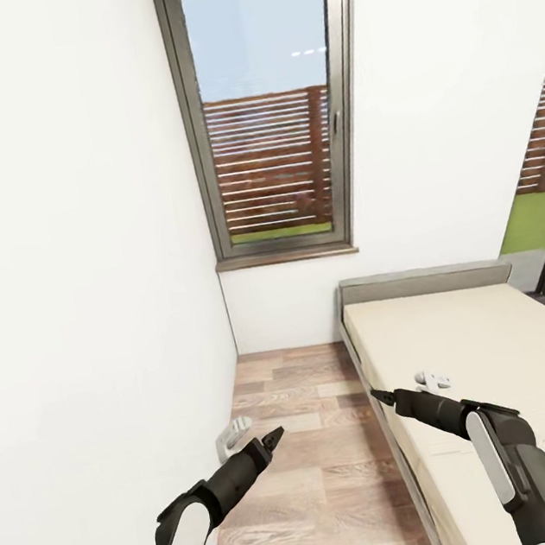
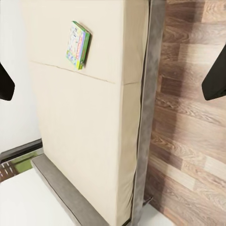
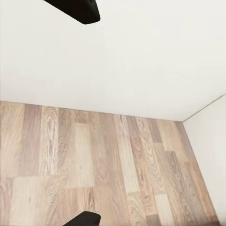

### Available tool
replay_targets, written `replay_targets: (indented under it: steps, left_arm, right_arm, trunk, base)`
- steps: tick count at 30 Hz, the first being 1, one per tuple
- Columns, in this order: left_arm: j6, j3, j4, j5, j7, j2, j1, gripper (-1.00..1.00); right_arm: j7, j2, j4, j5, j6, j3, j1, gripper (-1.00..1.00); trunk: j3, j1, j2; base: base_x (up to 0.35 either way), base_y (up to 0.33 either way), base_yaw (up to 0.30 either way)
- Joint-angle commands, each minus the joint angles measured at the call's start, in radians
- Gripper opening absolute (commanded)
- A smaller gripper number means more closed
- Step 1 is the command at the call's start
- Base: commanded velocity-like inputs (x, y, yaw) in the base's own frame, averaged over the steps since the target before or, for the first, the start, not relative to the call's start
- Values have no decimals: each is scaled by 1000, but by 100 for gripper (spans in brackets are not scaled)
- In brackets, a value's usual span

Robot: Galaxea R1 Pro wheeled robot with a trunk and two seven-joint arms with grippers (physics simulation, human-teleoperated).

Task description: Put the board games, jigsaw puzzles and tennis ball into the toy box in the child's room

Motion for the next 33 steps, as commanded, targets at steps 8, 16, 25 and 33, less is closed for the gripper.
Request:
replay_targets:
  steps: [8, 16, 25, 33]
  left_arm:
    - [4, 0, -1, 10, 9, 0, -1, 100]
    - [3, 0, -1, 10, 9, 0, -1, 100]
    - [4, 0, -1, 10, 10, -1, -1, 100]
    - [3, 0, -1, 10, 10, -1, -1, 100]
  right_arm:
    - [1, 0, 0, -5, 7, -2, -1, 100]
    - [1, -4, -1, -5, 8, -2, -1, 100]
    - [1, -17, -1, -13, 10, -3, -1, 100]
    - [1, -21, -10, -24, 14, -3, -1, 100]
  trunk:
    - [-2, 1, -2]
    - [-2, 1, -2]
    - [-2, 1, -2]
    - [-2, 1, -2]
  base:
    - [333, 0, 0]
    - [333, 0, 0]
    - [306, 0, 0]
    - [97, 0, 0]
